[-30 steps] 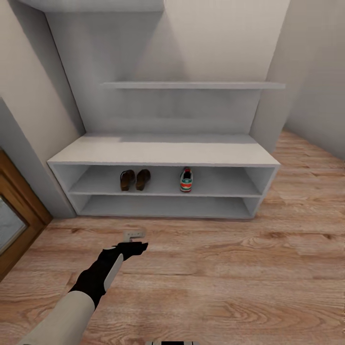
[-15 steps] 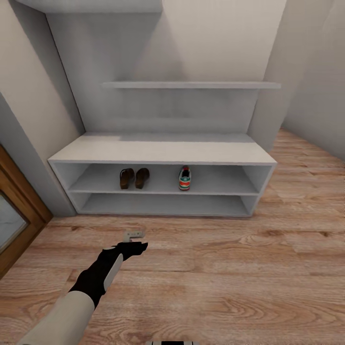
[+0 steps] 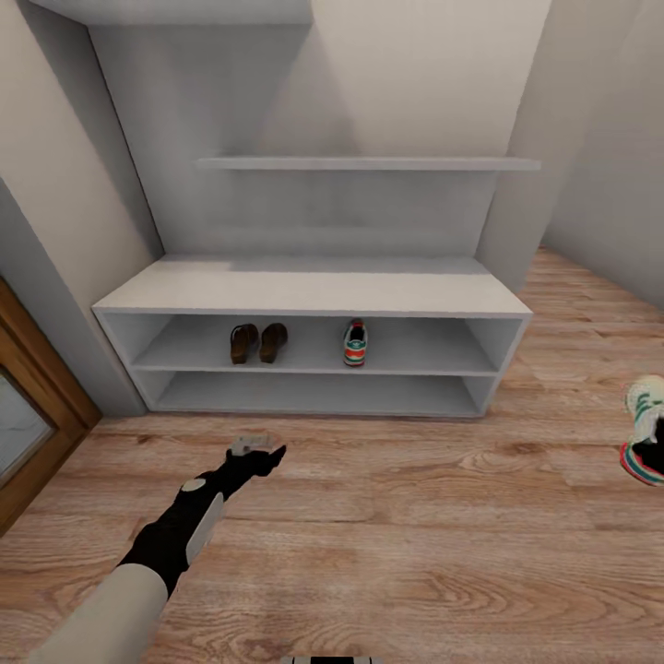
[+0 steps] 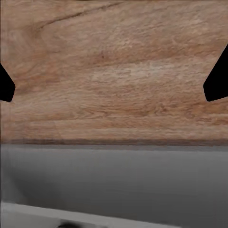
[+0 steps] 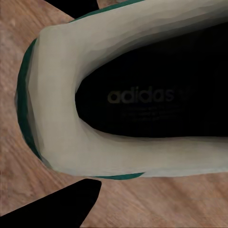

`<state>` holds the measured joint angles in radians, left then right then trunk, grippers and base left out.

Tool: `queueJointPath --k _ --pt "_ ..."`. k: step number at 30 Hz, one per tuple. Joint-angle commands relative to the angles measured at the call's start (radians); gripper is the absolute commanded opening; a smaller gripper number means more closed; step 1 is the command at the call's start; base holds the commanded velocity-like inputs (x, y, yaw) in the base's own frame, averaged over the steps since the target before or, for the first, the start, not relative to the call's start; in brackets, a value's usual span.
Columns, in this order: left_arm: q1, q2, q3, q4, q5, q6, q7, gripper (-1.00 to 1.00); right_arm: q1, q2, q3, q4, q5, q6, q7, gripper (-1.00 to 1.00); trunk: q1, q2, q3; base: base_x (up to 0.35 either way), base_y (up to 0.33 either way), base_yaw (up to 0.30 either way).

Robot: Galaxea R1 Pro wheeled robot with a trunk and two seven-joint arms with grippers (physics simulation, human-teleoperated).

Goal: Pick up the two gym shoes and the two sandals from the corridor floor and place them onto the hallstand (shoe rack) in the corridor, making sure they are on the rack and not on the floor. Arrange them so the two gym shoes are next to each other and the two sandals are next to each other.

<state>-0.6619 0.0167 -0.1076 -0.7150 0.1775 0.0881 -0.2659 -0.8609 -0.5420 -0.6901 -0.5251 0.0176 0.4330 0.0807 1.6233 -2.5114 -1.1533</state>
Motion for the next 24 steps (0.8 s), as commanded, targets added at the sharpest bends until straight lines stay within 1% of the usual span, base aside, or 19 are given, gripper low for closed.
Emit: queueJointPath --k 1,3,4,5,6,8,9,10,11,12,13,14,15,16,17,18,21,22,24 --pt "0.013 0.018 -0.003 0.008 0.010 -0.034 -0.081 1.00 -0.002 0.069 0.066 -0.003 0.011 0.007 0.006 -1.00 0.000 0.000 -0.001 0.000 0.000 0.000" --pt "0.027 0.033 -0.002 0.023 0.010 -0.114 -0.188 1.00 -0.003 0.160 0.187 -0.005 0.011 0.012 0.002 -1.00 0.000 0.000 -0.001 0.000 0.000 0.000" --pt "0.032 0.049 -0.002 0.033 0.010 -0.163 -0.272 1.00 -0.005 0.221 0.267 -0.006 0.010 0.019 0.001 -1.00 0.000 0.000 -0.001 0.000 0.000 0.000" --pt "0.034 0.063 -0.002 0.041 0.010 -0.183 -0.328 1.00 -0.006 0.259 0.309 -0.007 0.010 0.028 0.000 -1.00 0.000 0.000 -0.001 0.000 0.000 0.000" --pt "0.035 0.077 -0.002 0.046 0.010 -0.196 -0.381 1.00 -0.007 0.296 0.340 -0.008 0.010 0.042 -0.001 -1.00 0.000 0.000 -0.001 0.000 0.000 0.000" --pt "0.036 0.092 -0.002 0.050 0.010 -0.204 -0.429 1.00 -0.009 0.332 0.360 -0.008 0.010 0.061 -0.002 -1.00 0.000 0.000 -0.001 0.000 0.000 0.000" --pt "0.037 0.104 -0.002 0.052 0.011 -0.210 -0.472 1.00 -0.010 0.367 0.373 -0.007 0.011 0.085 -0.003 -1.00 0.000 0.000 -0.001 0.000 0.000 0.000" --pt "0.037 0.109 -0.002 0.052 0.011 -0.212 -0.491 1.00 -0.010 0.382 0.378 -0.007 0.011 0.098 -0.003 -1.00 0.000 0.000 -0.001 0.000 0.000 0.000" --pt "0.037 0.118 -0.002 0.053 0.011 -0.215 -0.522 1.00 -0.010 0.408 0.386 -0.006 0.011 0.124 -0.004 -1.00 0.000 0.000 -0.001 0.000 0.000 0.000" --pt "0.037 0.123 -0.002 0.054 0.011 -0.217 -0.543 1.00 -0.010 0.428 0.392 -0.005 0.011 0.147 -0.005 -1.00 0.000 0.000 -0.001 0.000 0.000 0.000" --pt "0.037 0.126 -0.002 0.055 0.011 -0.217 -0.551 1.00 -0.010 0.437 0.394 -0.005 0.011 0.158 -0.005 -1.00 0.000 0.000 -0.001 0.000 0.000 0.000" --pt "0.037 0.133 -0.001 0.056 0.010 -0.218 -0.563 1.00 -0.010 0.454 0.397 -0.005 0.011 0.178 -0.005 -1.00 0.000 0.000 -0.001 0.000 0.000 0.000" --pt "0.037 0.136 -0.002 0.056 0.010 -0.219 -0.567 1.00 -0.010 0.462 0.399 -0.005 0.011 0.188 -0.004 -1.00 0.000 0.000 -0.001 0.000 0.000 0.000" --pt "0.037 0.140 -0.002 0.056 0.010 -0.219 -0.573 1.00 -0.010 0.480 0.400 -0.004 0.012 0.208 -0.005 -1.00 0.000 0.000 -0.001 0.000 0.000 0.000" --pt "0.038 0.141 -0.002 0.056 0.010 -0.219 -0.575 1.00 -0.010 0.488 0.401 -0.004 0.012 0.218 -0.005 -1.00 0.000 0.000 -0.001 0.000 0.000 0.000" --pt "0.038 0.144 -0.003 0.057 0.009 -0.220 -0.579 1.00 -0.010 0.503 0.402 -0.004 0.012 0.240 -0.005 -1.00 0.000 0.000 -0.001 0.000 0.000 0.000" --pt "0.038 0.146 -0.003 0.057 0.008 -0.220 -0.582 1.00 -0.010 0.531 0.404 -0.003 0.012 0.282 -0.005 -1.00 0.000 0.000 -0.001 0.000 0.000 0.000" --pt "0.038 0.146 -0.003 0.057 0.008 -0.220 -0.583 1.00 -0.010 0.546 0.405 -0.003 0.012 0.300 -0.006 -1.00 0.000 0.000 -0.001 0.000 0.000 0.000" --pt "0.038 0.147 -0.003 0.057 0.008 -0.220 -0.583 1.00 -0.010 0.557 0.409 -0.003 0.012 0.313 -0.010 -1.00 0.000 0.000 -0.001 0.000 0.000 0.000"
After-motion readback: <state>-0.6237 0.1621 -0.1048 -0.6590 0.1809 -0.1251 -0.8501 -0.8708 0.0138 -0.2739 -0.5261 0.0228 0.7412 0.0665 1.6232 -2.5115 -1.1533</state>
